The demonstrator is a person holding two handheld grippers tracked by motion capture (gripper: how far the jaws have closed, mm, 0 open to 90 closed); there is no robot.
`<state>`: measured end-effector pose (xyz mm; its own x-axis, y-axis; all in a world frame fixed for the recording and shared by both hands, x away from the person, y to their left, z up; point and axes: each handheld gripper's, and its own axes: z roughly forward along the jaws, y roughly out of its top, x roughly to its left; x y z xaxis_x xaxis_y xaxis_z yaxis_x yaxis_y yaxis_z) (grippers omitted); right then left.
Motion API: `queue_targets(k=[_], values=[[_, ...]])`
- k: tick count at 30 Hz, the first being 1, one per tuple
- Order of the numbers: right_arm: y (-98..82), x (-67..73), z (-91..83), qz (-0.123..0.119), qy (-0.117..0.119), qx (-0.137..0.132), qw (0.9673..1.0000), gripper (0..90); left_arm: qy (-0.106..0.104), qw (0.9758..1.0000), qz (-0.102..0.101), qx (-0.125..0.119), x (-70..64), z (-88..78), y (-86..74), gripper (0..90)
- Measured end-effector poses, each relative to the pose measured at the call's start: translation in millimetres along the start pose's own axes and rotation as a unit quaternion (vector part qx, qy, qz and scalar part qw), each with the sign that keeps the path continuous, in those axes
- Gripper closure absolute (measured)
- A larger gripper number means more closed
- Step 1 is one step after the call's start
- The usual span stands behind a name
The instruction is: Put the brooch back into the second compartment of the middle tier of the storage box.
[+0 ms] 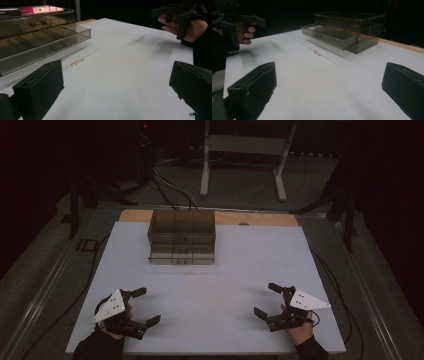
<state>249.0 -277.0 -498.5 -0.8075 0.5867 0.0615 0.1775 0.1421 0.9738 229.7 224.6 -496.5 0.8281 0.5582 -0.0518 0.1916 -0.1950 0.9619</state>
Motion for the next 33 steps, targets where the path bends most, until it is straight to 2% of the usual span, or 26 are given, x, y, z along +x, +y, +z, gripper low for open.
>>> queue_targets(k=[8,16,22,27,33], values=[[-0.5,0.8,0.6,-0.001,0.0,0.005,1.0,0.0,-0.006,1.0,0.003,0.006,-0.4,1.7,-0.5,0.1],[-1.2,-0.1,-1.4,0.005,-0.002,0.004,1.0,0.0,-0.008,0.9999,-0.004,0.013,0.9,6.3,1.6,0.1],[-1.4,-0.5,-1.7,0.003,-0.003,0.004,1.0,0.0,-0.021,0.9997,-0.004,0.008,1.9,7.9,13.7,0.1],[-1.2,-0.5,-3.3,0.003,-0.005,0.003,1.0,0.0,-0.023,0.9996,-0.001,0.018,4.8,9.5,21.7,0.1],[-0.8,-0.3,-3.7,0.003,-0.007,0.001,1.0,0.0,-0.026,0.9995,0.006,0.018,8.5,13.8,35.4,0.1]])
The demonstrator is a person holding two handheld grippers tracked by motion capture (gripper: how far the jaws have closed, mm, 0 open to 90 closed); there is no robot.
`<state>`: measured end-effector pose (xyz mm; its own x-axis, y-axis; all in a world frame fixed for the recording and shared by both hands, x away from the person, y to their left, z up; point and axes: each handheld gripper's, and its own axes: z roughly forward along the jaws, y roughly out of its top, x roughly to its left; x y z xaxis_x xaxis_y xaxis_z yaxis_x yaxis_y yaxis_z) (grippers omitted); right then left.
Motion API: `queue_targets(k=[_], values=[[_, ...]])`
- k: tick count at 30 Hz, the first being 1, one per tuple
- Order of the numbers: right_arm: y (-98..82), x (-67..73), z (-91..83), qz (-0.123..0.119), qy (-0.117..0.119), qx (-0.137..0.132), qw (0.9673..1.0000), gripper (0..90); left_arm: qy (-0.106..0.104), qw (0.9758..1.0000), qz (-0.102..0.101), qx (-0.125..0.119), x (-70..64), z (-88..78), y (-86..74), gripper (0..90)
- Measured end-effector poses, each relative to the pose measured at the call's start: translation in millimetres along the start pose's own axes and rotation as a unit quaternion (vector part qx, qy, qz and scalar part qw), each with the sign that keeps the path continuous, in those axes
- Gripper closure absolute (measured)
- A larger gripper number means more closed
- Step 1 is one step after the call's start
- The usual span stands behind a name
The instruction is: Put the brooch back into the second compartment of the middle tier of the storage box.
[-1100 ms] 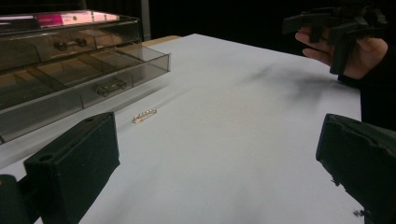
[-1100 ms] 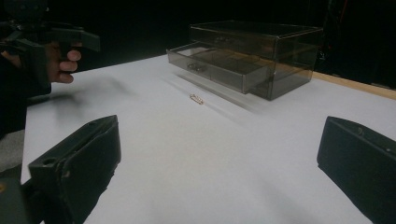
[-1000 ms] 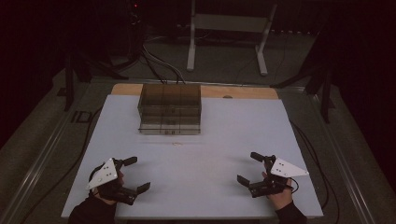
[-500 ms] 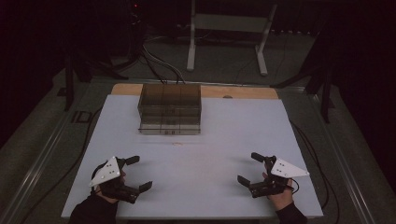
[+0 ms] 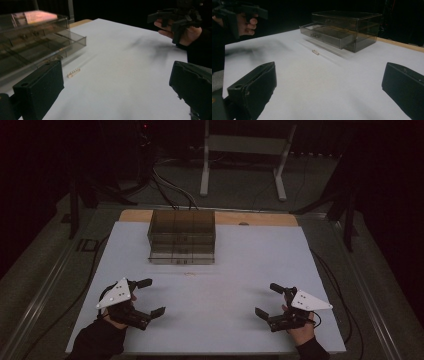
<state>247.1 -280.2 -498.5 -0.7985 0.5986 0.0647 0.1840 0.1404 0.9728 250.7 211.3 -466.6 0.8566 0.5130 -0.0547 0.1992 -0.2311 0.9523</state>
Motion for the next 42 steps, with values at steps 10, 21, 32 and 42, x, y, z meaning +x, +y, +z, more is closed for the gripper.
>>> queue_targets(k=[10,21,32,42], values=[[1.0,1.1,0.3,-0.002,0.001,0.002,1.0,0.0,-0.004,1.0,0.003,0.0,11.7,12.1,19.2,0.1],[1.4,2.1,-0.5,-0.003,-0.002,0.001,1.0,0.0,-0.012,0.9997,0.006,0.019,23.1,33.8,32.1,0.2],[1.6,4.0,1.4,0.0,0.002,0.002,1.0,0.0,-0.021,0.999,-0.006,0.04,33.9,66.1,20.6,0.2],[1.5,4.0,1.1,-0.001,0.001,0.003,1.0,0.0,-0.019,0.9984,-0.012,0.052,42.8,83.8,15.7,0.2]])
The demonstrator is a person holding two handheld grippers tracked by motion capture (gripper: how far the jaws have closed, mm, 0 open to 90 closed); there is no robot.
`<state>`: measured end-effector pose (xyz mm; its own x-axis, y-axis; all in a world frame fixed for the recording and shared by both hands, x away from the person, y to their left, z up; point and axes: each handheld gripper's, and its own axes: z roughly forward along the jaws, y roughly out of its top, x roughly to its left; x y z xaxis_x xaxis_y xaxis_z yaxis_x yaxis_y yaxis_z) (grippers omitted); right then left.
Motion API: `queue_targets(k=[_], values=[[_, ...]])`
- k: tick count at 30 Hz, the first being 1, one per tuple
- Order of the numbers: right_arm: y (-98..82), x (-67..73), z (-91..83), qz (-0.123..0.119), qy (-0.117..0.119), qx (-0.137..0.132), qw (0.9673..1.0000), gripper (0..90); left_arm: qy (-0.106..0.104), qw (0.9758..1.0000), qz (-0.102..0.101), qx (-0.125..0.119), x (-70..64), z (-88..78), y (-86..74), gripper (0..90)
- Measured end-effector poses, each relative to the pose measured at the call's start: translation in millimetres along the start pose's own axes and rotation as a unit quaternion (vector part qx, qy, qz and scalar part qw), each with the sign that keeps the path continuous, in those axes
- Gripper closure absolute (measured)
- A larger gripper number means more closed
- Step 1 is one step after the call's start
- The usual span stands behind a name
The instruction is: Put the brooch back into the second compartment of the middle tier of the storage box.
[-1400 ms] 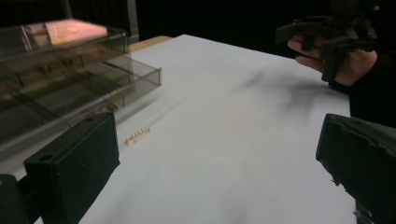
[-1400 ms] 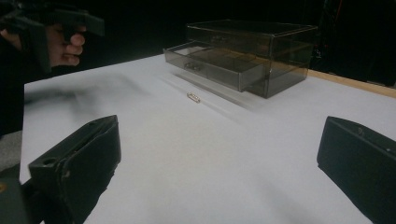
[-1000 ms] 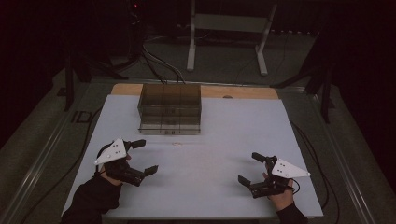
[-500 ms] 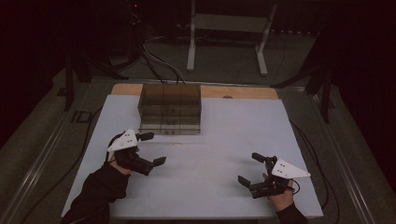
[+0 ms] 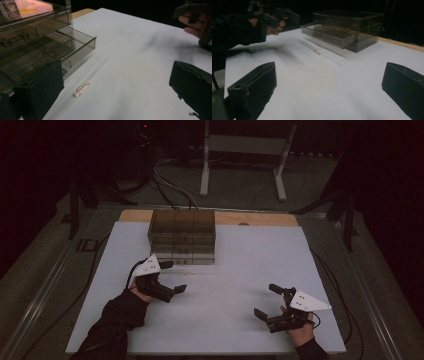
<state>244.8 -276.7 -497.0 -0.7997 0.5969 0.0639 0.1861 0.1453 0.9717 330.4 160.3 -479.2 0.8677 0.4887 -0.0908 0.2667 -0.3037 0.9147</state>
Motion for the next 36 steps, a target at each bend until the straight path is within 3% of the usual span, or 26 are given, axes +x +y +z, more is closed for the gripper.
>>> queue_targets(k=[20,23,28,34,36], values=[[0.1,0.0,-0.4,0.0,0.0,0.001,1.0,0.0,-0.002,0.9995,-0.012,0.027,8.8,35.1,-4.4,0.2],[-0.1,-0.1,-0.6,-0.001,-0.001,0.002,1.0,0.0,-0.001,0.9993,-0.003,0.037,10.2,39.5,-7.3,1.4],[-0.3,0.1,0.0,-0.003,0.0,0.003,1.0,0.0,0.003,0.9978,-0.004,0.066,14.7,45.5,-9.1,1.5],[0.0,0.3,0.1,-0.002,0.001,0.003,1.0,0.0,-0.002,0.9955,-0.019,0.092,18.3,52.6,-6.3,5.3],[0.0,0.3,0.0,-0.004,0.001,0.003,1.0,0.0,-0.001,0.9942,-0.006,0.107,16.7,55.0,-5.3,6.7]])
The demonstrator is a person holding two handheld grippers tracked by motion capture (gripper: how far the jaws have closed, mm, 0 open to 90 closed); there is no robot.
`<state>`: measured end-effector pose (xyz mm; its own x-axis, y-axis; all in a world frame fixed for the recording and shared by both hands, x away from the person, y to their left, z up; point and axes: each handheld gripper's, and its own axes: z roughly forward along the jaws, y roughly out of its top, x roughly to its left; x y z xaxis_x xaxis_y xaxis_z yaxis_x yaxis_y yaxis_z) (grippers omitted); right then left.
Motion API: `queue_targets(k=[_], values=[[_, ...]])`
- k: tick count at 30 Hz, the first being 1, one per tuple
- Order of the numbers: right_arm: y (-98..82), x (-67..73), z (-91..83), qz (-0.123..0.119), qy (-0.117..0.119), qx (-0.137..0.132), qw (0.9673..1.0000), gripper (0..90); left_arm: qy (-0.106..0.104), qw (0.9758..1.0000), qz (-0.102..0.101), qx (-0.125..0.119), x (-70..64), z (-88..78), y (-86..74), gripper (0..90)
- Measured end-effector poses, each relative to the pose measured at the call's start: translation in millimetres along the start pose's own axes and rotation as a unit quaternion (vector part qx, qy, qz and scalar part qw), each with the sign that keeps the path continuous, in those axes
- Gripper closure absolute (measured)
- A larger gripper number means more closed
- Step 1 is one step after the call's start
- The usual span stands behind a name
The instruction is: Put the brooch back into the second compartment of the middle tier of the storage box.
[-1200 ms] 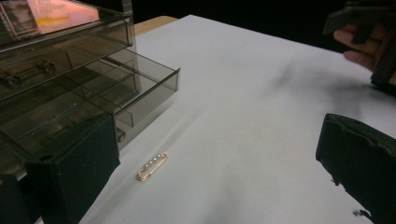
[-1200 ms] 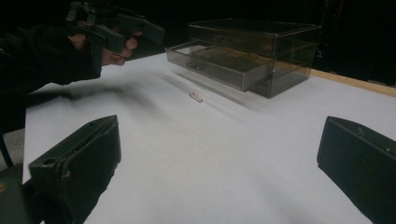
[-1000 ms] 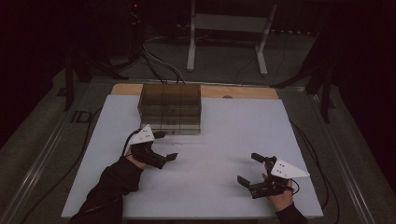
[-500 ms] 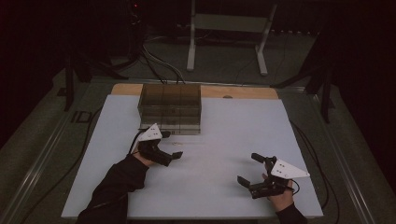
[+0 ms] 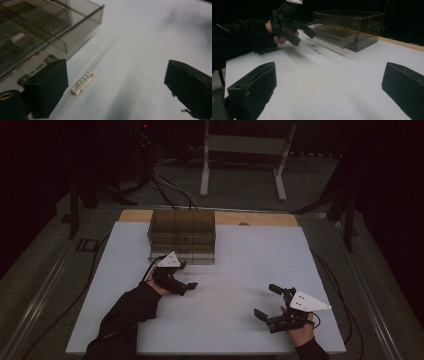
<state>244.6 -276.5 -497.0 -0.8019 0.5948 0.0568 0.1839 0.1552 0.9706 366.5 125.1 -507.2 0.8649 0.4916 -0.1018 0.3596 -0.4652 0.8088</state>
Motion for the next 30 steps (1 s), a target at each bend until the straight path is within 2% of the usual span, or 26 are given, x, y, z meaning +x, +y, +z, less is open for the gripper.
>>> queue_targets(k=[3,4,6,10,11,12,13,15,17,21,29,30], values=[[-0.1,0.0,0.0,0.001,0.0,0.0,1.0,0.0,0.011,0.9996,0.006,0.024,-0.4,2.9,1.1,12.2],[-0.1,0.1,0.1,0.001,0.0,0.001,1.0,0.0,0.022,0.9994,0.001,0.028,0.0,3.9,1.5,16.1],[-0.2,0.1,0.2,0.001,0.0,0.001,1.0,0.0,0.033,0.9988,-0.003,0.037,2.3,6.5,1.8,16.2],[-0.1,0.4,0.3,0.0,0.0,0.001,1.0,0.0,0.044,0.9979,-0.003,0.047,6.8,10.6,0.2,24.5],[-0.2,0.4,0.4,-0.001,-0.001,0.002,1.0,0.0,0.042,0.998,0.0,0.048,8.1,10.9,-0.1,27.1],[-0.5,0.2,0.6,0.002,0.0,0.003,1.0,0.0,0.04,0.998,0.001,0.048,9.2,11.3,-0.4,34.6],[-0.5,0.2,0.6,0.002,0.0,0.003,1.0,0.0,0.042,0.9979,0.002,0.049,10.4,11.8,-0.6,34.6],[-0.5,0.3,0.7,0.001,-0.001,0.003,1.0,0.0,0.049,0.9973,-0.001,0.055,13.1,14.1,-1.0,43.9],[-0.5,0.4,0.9,0.001,0.0,0.004,1.0,0.0,0.049,0.9972,0.006,0.057,15.2,16.0,-1.5,44.9],[-0.6,0.4,0.7,0.001,-0.002,0.004,1.0,0.0,0.054,0.9965,0.012,0.063,19.0,20.0,-1.5,55.6],[-0.8,0.1,1.0,0.002,-0.002,0.005,1.0,0.0,0.049,0.996,0.019,0.072,21.5,25.7,-3.5,64.2],[-0.9,-0.2,1.1,0.003,-0.002,0.005,1.0,0.0,0.048,0.9962,0.016,0.071,21.8,25.8,-3.2,68.8]])
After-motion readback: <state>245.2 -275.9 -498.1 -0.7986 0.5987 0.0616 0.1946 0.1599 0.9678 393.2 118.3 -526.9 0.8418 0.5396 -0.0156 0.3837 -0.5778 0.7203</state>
